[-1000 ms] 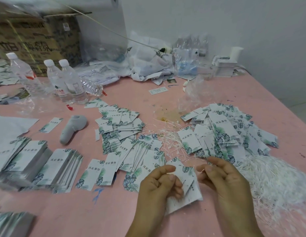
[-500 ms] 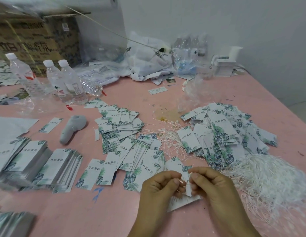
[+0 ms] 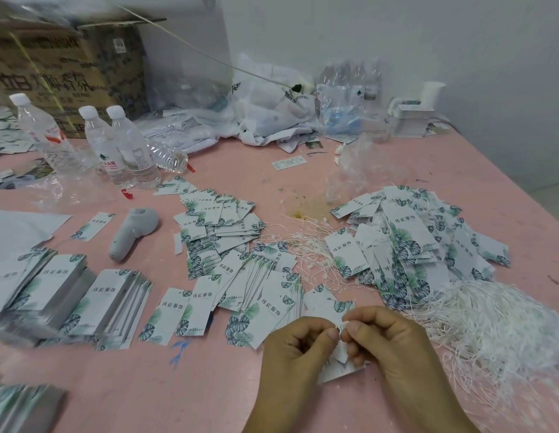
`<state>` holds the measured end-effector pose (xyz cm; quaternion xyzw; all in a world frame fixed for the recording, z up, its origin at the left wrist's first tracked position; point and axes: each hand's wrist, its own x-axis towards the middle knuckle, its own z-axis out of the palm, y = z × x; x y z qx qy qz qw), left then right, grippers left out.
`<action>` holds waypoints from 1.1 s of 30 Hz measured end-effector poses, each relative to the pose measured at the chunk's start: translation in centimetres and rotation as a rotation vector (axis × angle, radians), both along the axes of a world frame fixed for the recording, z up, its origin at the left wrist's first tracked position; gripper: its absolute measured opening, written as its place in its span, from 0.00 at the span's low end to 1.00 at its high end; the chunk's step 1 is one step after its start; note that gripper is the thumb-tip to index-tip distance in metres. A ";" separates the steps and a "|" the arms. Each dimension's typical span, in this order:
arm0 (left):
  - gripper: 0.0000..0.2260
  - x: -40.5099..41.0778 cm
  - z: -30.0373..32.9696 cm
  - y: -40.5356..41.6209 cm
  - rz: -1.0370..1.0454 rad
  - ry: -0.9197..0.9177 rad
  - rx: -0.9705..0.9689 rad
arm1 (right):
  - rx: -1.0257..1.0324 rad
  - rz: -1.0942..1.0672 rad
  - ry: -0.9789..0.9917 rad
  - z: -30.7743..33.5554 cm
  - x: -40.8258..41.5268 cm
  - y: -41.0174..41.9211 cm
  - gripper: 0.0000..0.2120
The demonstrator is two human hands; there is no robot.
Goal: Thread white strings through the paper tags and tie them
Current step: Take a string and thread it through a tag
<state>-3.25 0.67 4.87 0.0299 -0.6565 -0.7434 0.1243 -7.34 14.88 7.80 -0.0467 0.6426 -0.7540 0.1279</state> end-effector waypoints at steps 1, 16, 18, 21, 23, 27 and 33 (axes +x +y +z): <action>0.06 0.1 0.1 0.0 -0.008 0.002 0.005 | 0.013 0.003 0.007 0.0 0.0 0.0 0.12; 0.05 0.3 0.7 0.6 -0.007 -0.054 -0.028 | 0.135 -0.009 0.040 0.3 0.2 -0.1 0.10; 0.06 0.3 0.8 0.6 -0.011 -0.056 -0.026 | 0.134 -0.014 0.038 0.3 0.2 -0.1 0.10; 0.10 0.3 1.0 0.5 -0.039 -0.052 -0.016 | 0.116 -0.025 0.019 0.3 0.2 -0.2 0.09; 0.11 0.3 1.1 0.4 -0.053 -0.053 0.001 | 0.098 -0.027 0.007 0.3 0.2 -0.3 0.09; 0.11 0.3 1.2 0.5 -0.055 -0.056 0.000 | 0.092 -0.023 0.002 0.3 0.2 -0.2 0.09; 0.20 0.3 1.0 0.3 -0.091 -0.054 -0.011 | 0.096 0.002 -0.011 0.2 0.2 -0.2 0.10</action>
